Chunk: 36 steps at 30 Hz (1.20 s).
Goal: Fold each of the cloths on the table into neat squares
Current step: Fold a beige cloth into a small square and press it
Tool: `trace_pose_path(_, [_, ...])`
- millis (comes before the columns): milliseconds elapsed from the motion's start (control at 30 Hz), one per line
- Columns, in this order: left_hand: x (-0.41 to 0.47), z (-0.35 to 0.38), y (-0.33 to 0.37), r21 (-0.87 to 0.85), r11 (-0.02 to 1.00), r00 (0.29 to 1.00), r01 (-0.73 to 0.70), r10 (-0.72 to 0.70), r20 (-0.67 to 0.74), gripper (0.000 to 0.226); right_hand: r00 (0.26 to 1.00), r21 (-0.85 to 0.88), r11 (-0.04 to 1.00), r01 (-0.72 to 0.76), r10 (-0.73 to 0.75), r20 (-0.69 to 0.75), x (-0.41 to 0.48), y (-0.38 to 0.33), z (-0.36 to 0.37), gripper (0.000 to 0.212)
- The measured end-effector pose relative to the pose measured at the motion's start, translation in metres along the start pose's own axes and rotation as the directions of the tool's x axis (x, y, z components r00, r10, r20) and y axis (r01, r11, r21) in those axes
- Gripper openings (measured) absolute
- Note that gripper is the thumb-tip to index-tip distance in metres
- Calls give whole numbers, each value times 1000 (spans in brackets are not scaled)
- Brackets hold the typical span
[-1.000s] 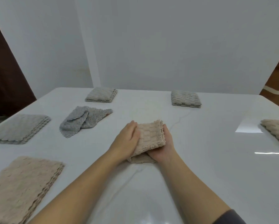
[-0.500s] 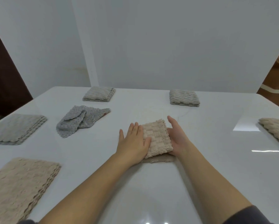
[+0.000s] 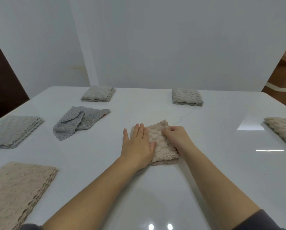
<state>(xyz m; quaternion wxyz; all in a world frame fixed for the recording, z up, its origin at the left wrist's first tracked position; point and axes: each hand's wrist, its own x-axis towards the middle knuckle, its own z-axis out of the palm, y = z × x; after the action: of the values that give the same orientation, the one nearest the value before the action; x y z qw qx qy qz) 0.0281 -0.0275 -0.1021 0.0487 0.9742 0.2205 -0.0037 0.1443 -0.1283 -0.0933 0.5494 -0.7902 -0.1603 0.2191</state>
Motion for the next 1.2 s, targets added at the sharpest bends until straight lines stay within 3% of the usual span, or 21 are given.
trace_pose_path(67, [1,4,2,25,1000,1000,7,-7,10,66,998,-67,997,43,-45,-38,3,1,-1,9])
trace_pose_path(133, [2,5,5,48,999,1000,19,-20,18,66,984,-253,960,119,-149,-102,3,0,-2,9])
trace_pose_path(233, [1,1,5,40,999,999,11,-12,44,67,919,-627,751,206,-369,-141,-2,7,-1,40])
trace_pose_path(333, [10,-13,-11,-220,975,1000,15,-18,-11,63,890,-800,564,203,-447,-89,-5,15,-1,45])
trace_pose_path(400, [22,-23,-32,-446,893,997,63,-80,-19,55,880,-792,573,210,-464,-102,-4,13,-7,46])
trace_pose_path(467, [28,-28,-50,-564,820,994,98,-102,24,48,877,-756,619,213,-461,-131,-4,6,-11,46])
trace_pose_path(533, [25,-29,-60,-532,842,996,82,-84,21,43,889,-782,587,210,-448,-97,-7,-4,-9,44])
trace_pose_path(667, [2,-28,-67,-540,840,997,44,-71,-28,33,923,-809,504,303,-367,117,-14,-22,11,46])
trace_pose_path(733, [-16,-27,-70,-606,793,992,59,-112,-51,26,945,-819,491,298,-274,179,-14,-19,22,52])
trace_pose_path(867, [-45,-26,-71,-762,646,990,38,-129,-59,23,971,-848,479,229,-168,167,-11,3,34,65])
trace_pose_path(967, [-44,-31,-72,-879,468,994,90,-97,49,31,963,-839,478,259,-197,185,-11,10,36,65])
trace_pose_path(1033, [-35,-33,-72,-892,416,983,179,-44,176,31,960,-835,482,267,-208,186,-11,11,36,66])
trace_pose_path(1200, [-16,-35,-75,-779,523,901,344,48,431,20,954,-826,492,274,-244,172,-12,13,36,65])
